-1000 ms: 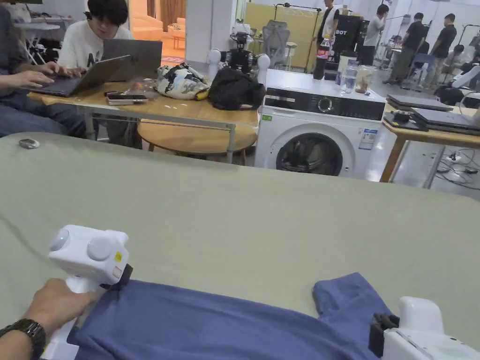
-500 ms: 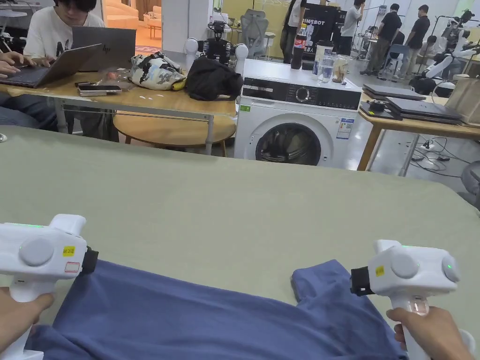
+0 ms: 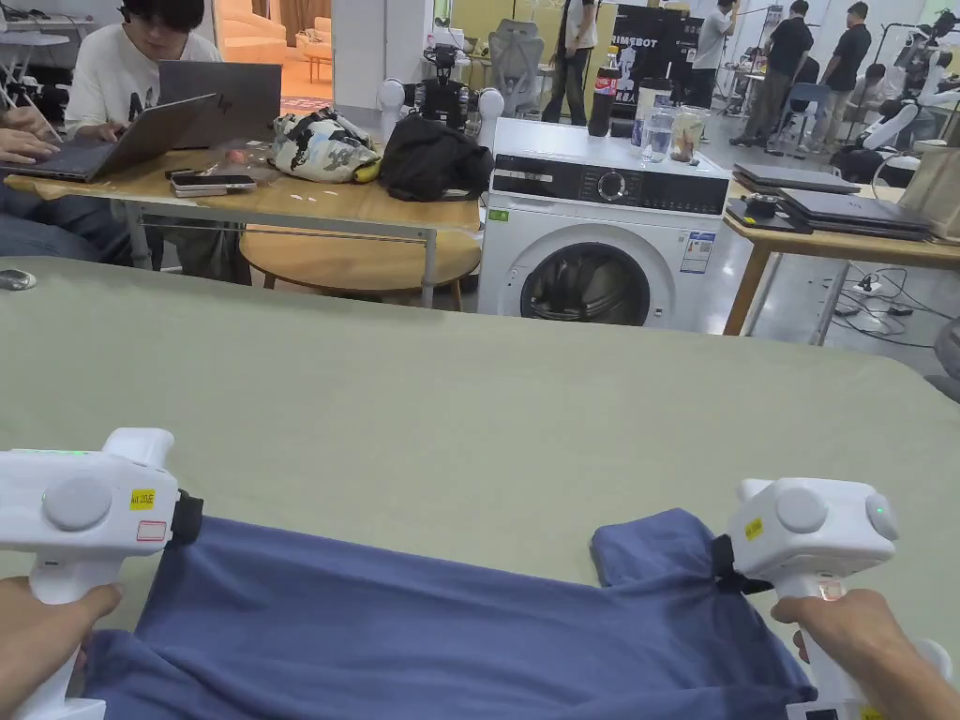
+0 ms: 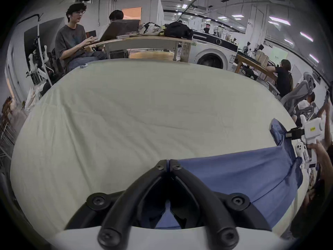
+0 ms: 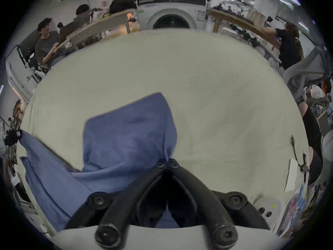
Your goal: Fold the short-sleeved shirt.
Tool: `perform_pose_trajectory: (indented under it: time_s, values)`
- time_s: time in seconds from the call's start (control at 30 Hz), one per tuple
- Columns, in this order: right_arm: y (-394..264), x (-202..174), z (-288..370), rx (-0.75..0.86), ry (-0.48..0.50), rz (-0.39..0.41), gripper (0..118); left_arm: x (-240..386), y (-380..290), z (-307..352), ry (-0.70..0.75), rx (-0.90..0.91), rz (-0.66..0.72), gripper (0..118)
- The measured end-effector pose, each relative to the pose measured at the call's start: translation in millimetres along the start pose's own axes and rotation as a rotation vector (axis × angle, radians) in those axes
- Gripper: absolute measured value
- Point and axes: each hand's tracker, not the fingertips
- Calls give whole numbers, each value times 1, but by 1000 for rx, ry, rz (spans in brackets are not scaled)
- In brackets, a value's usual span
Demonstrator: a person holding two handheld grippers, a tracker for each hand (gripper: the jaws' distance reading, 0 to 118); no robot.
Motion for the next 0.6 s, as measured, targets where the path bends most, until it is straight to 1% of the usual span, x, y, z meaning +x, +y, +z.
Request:
perform_pose_trajectory:
  time_s: [0.07,0.13,0.27,0.53,0.6]
  values:
    - [-3,2,20,55,21,-35,0,0,-1,9,-7,12,9,0]
    - [-10,3,46,102,41,-30,0,-1,-3,19,-17,28,18,0]
    - [-31,4,93,164,39,-35,0,-4,-9,45,-35,64,33,0]
    - [-91,5,160,210,62,-38,0,-20,-41,97,-75,104,49,0]
    - [-113,-1,176,206,70,-38,0,-23,-56,106,-89,95,50,0]
